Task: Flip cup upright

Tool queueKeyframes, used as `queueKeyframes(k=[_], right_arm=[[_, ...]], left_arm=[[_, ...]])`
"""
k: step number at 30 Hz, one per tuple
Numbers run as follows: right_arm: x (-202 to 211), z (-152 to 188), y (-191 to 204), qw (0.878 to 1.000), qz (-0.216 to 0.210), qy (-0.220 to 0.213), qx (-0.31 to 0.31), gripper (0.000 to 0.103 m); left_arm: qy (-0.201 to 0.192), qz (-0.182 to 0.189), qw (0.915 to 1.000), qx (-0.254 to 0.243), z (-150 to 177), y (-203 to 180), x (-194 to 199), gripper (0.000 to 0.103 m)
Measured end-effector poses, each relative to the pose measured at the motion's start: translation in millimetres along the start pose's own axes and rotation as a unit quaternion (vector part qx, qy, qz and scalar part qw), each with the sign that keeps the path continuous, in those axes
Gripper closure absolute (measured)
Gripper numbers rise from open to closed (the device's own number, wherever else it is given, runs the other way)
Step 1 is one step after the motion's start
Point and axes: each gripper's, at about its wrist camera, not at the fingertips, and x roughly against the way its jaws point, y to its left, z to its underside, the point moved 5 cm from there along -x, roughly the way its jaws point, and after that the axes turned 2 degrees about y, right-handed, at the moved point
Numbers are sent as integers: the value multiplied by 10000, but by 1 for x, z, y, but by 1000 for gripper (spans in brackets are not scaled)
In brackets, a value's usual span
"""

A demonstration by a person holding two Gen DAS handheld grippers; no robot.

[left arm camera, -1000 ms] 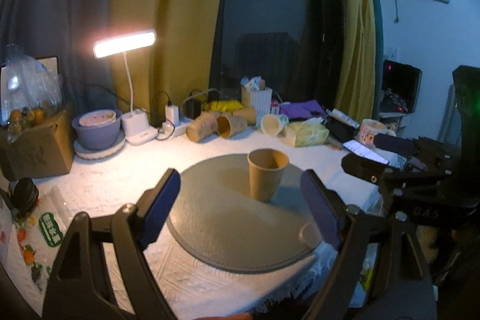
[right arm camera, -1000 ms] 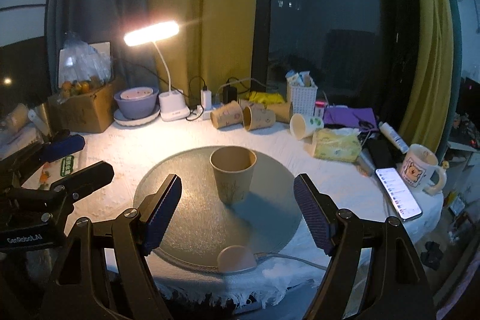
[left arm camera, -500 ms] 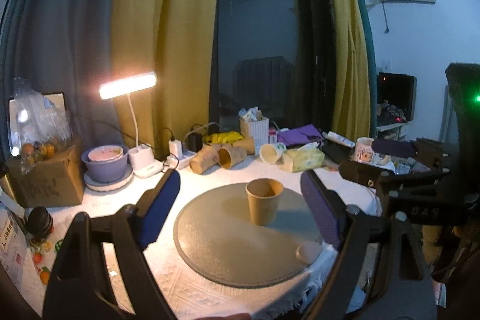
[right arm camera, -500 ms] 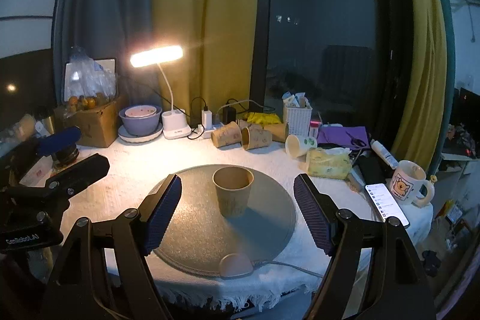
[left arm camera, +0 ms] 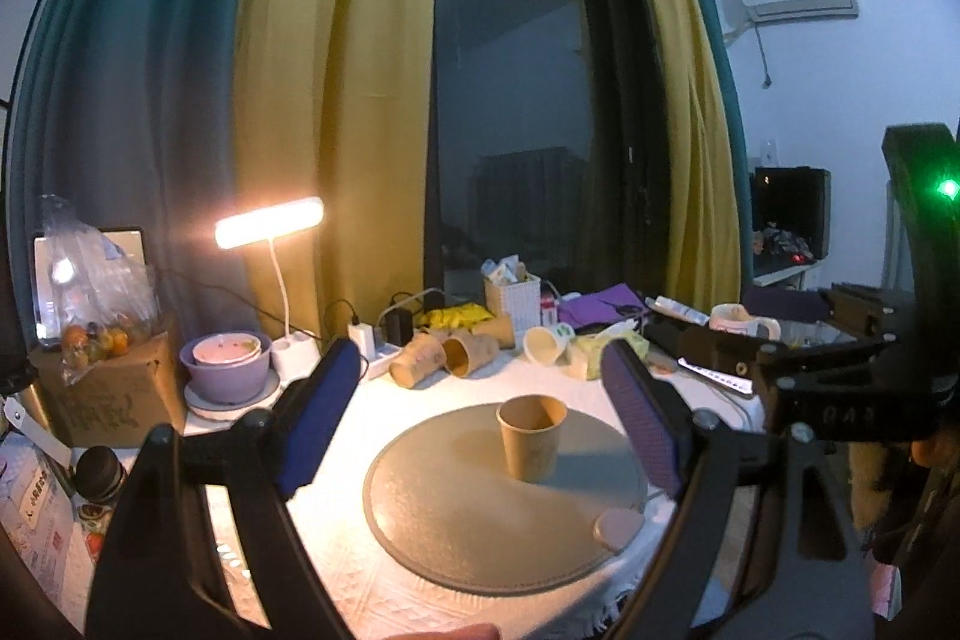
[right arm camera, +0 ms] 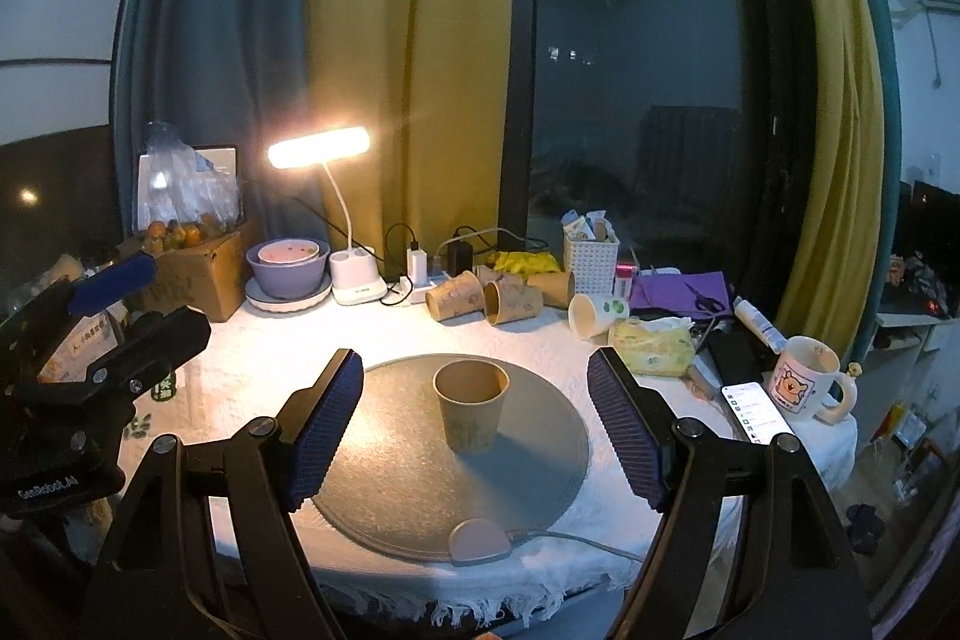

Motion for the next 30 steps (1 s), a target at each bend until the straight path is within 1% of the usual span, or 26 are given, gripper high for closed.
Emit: queueKeyframes(k=[10, 14, 30], right_arm=[[2, -1, 6, 9999, -103, -3, -45, 23], [0, 0, 5, 9999, -134, 17, -64, 23], [-1, 2, 6, 9999, -147, 33, -74, 23]], left_arm=[[-86, -61, 9999, -6, -3, 2, 6, 20], [-31, -20, 10000, 37, -2, 3, 3, 20], [-28, -6, 10000, 47, -3, 2, 2, 20]])
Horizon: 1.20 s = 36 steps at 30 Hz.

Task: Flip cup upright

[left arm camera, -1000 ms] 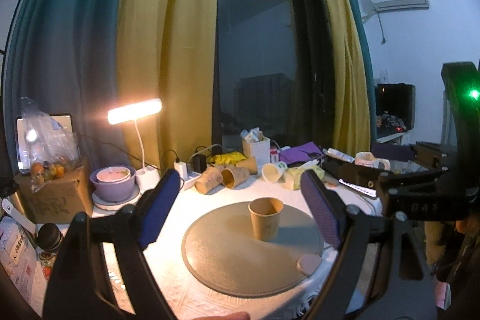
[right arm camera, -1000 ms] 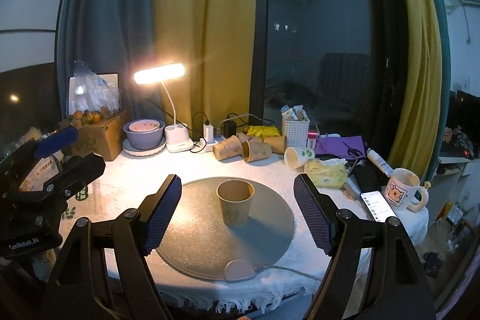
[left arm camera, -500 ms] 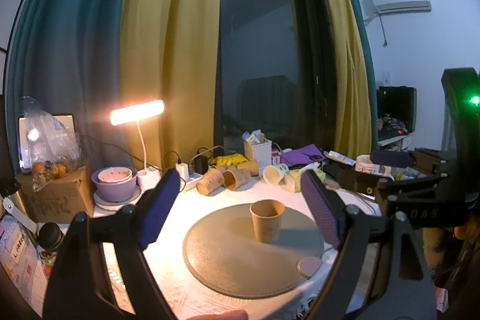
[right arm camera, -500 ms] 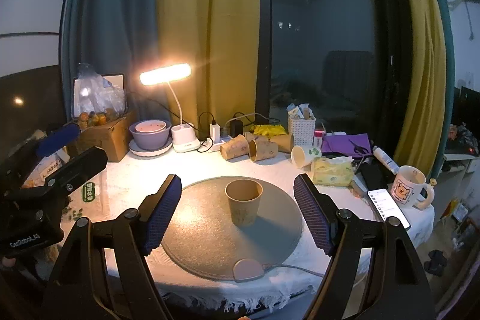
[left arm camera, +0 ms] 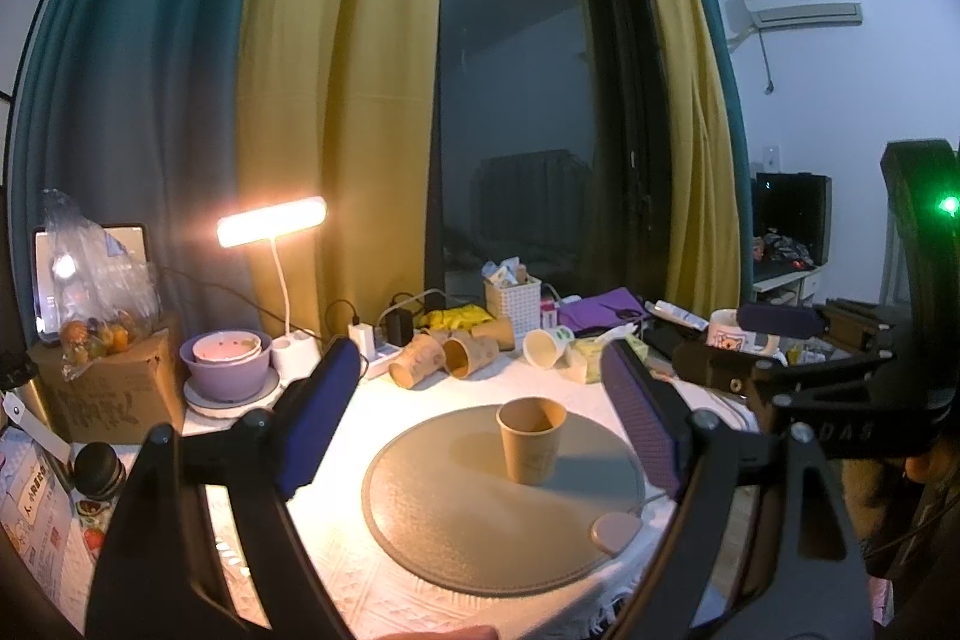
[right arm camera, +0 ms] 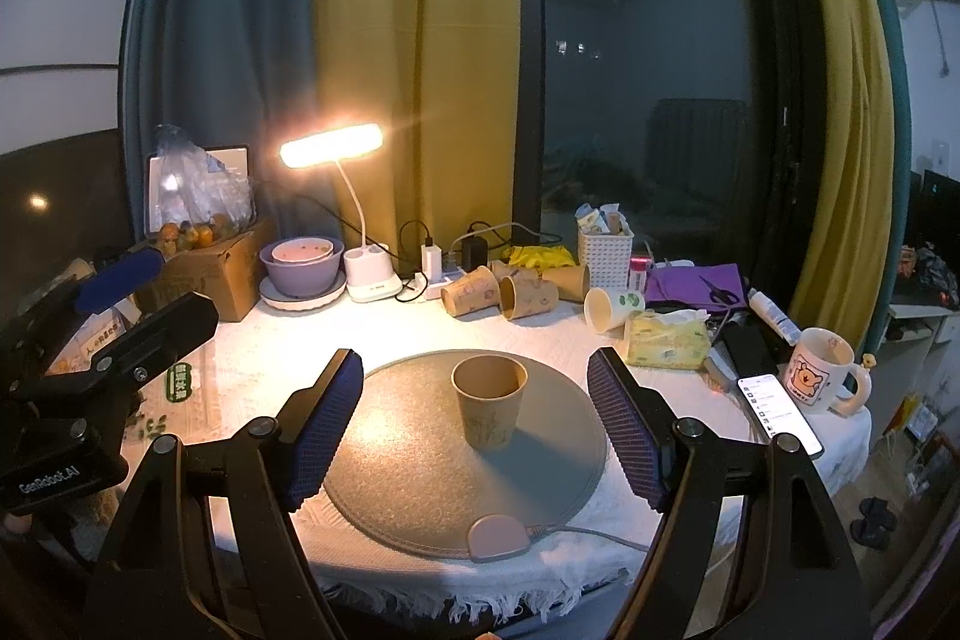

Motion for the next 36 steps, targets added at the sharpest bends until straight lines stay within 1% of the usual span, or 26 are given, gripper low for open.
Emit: queueKeyframes(k=[14, 20, 36], right_arm=[[-1, 0, 2, 10000, 3, 9, -1, 23], [-1, 0, 2, 10000, 6, 13, 0, 23], [-1, 0, 2, 10000, 6, 17, -3, 23]], left_arm=[[24, 3, 10000, 18, 2, -2, 0, 19], [47, 8, 10000, 39, 6, -10, 4, 19], [75, 18, 9999, 64, 3, -12, 1, 19]])
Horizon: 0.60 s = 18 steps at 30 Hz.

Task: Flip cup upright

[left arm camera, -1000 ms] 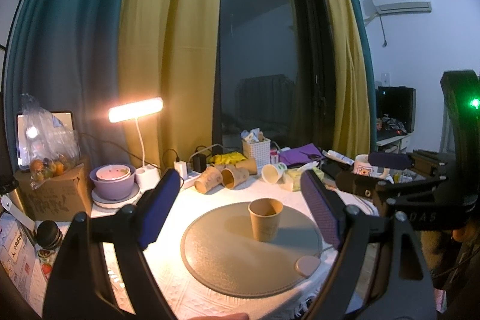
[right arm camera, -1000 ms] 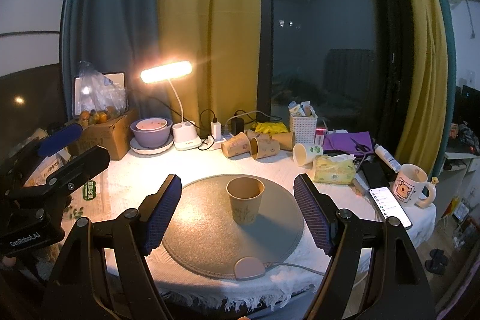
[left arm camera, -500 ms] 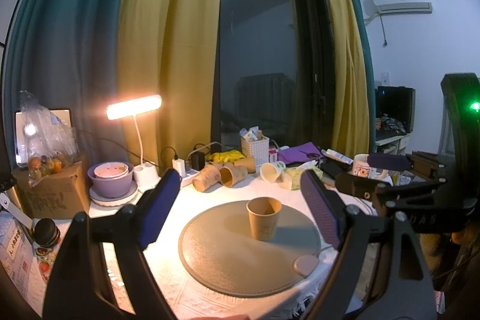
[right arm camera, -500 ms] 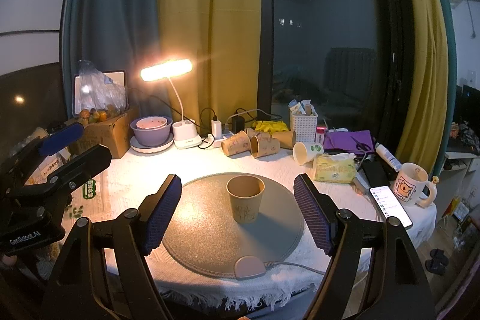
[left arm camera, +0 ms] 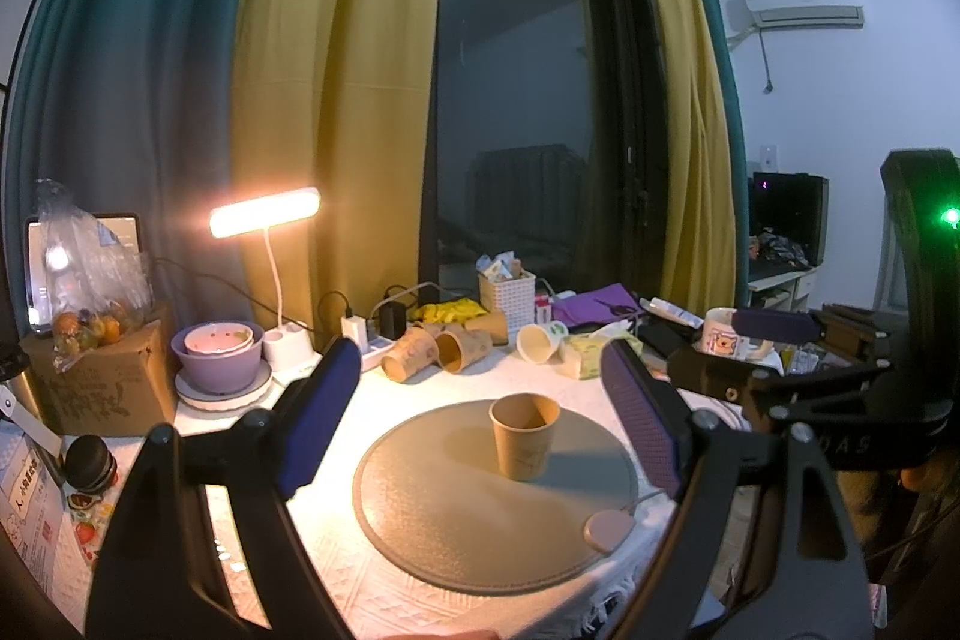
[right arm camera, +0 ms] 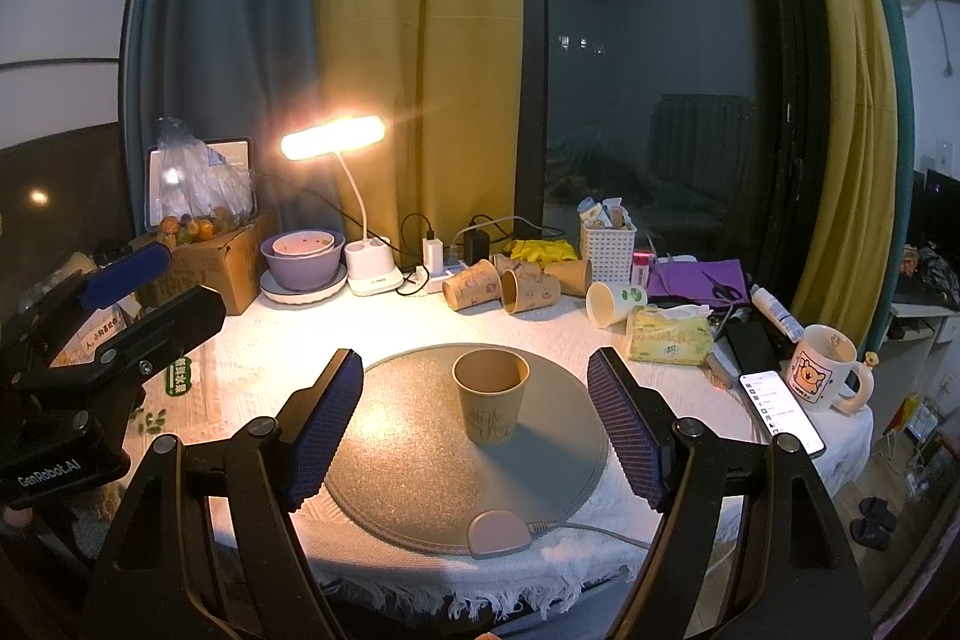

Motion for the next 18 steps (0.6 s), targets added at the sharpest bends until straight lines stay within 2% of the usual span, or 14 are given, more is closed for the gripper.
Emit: queueKeyframes(k=[18], right_arm=[[0, 0, 0, 10000, 0, 8, 1, 23]], left_arm=[[8, 17, 10000, 7, -1, -1, -1, 19]])
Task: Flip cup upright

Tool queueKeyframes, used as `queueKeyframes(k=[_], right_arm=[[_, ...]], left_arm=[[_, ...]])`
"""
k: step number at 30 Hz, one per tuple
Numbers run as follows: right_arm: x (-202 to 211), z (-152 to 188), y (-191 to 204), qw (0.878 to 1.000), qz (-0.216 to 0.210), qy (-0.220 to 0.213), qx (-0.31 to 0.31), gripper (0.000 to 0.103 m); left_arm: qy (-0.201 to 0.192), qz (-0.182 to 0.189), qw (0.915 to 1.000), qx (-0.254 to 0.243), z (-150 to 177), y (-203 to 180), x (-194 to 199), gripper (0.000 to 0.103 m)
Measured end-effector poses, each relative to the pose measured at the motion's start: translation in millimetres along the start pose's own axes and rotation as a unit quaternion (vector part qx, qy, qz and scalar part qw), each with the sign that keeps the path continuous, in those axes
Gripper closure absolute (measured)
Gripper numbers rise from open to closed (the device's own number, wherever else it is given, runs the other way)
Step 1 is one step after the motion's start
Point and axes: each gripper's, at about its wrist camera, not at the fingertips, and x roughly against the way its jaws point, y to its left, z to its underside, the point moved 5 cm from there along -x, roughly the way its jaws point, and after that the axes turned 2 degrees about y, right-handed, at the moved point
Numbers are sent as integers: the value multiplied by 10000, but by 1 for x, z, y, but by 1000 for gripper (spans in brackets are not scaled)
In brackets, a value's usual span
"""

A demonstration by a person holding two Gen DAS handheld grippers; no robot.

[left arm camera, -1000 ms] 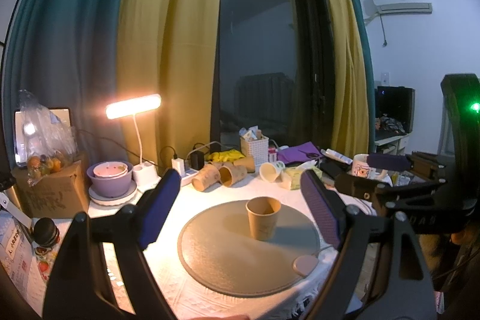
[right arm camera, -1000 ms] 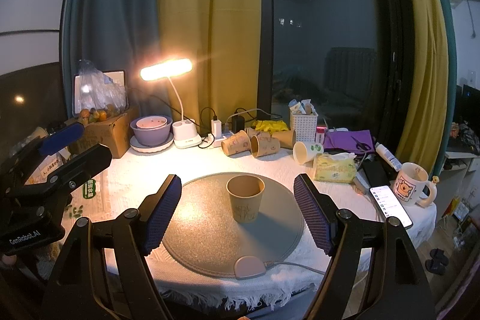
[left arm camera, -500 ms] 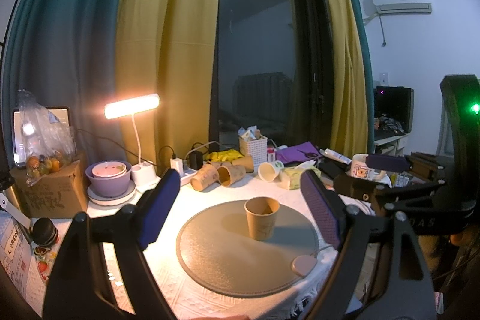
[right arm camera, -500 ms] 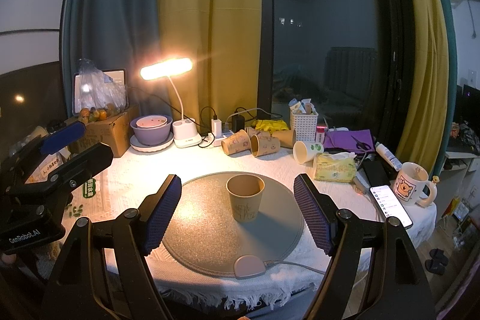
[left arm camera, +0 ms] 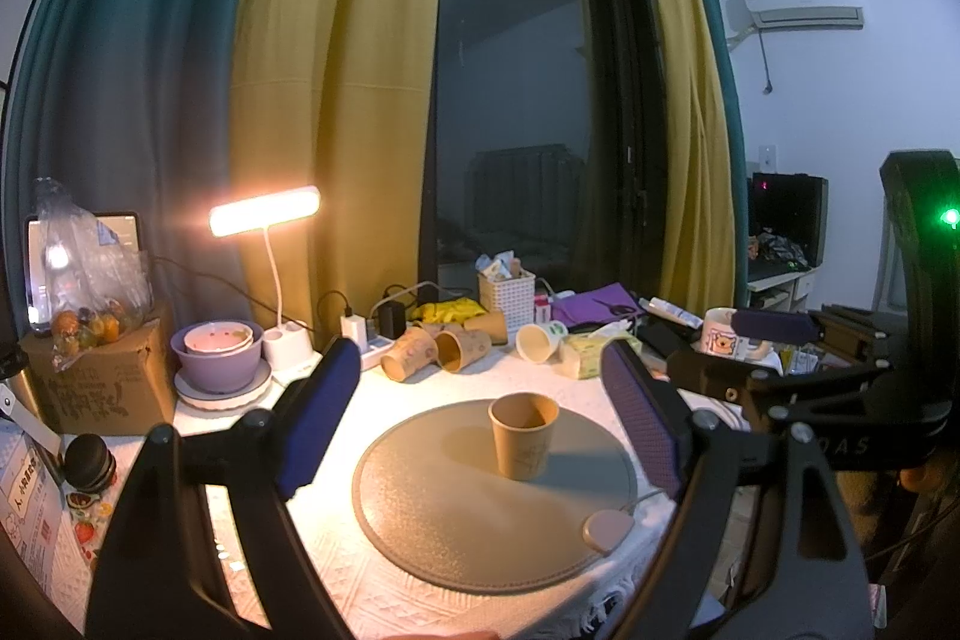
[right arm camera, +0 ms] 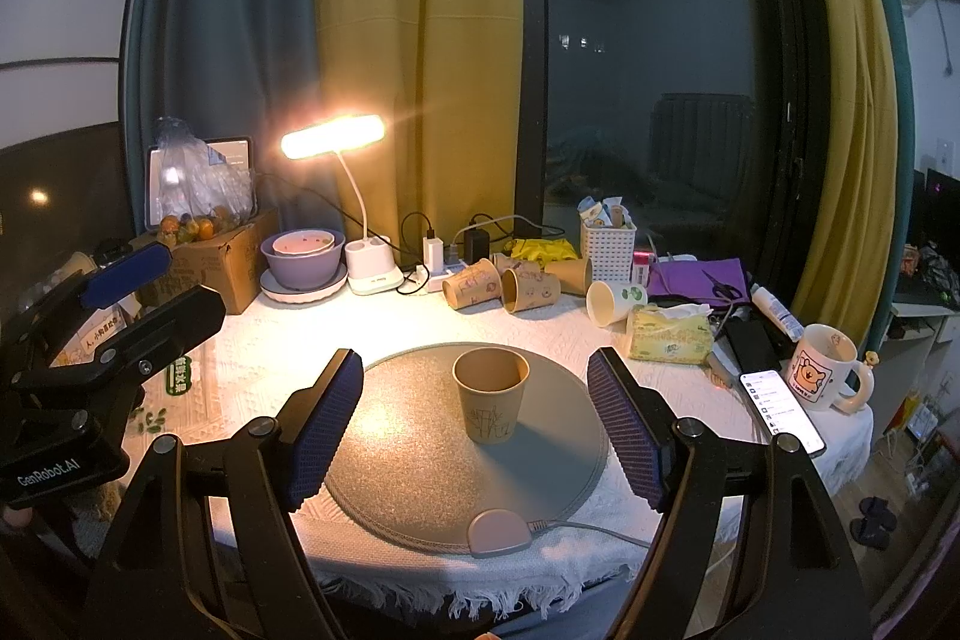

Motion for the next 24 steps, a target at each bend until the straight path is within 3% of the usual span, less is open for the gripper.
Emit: queueKeyframes(k=[19, 24], right_arm=[[0, -1, 0, 10000, 3, 8, -1, 23], [0, 0, 1, 10000, 1, 3, 0, 23]], left_arm=[[0, 3, 10000, 8, 0, 0, 0, 19], [31, 153, 9999, 39, 3, -3, -1, 19]])
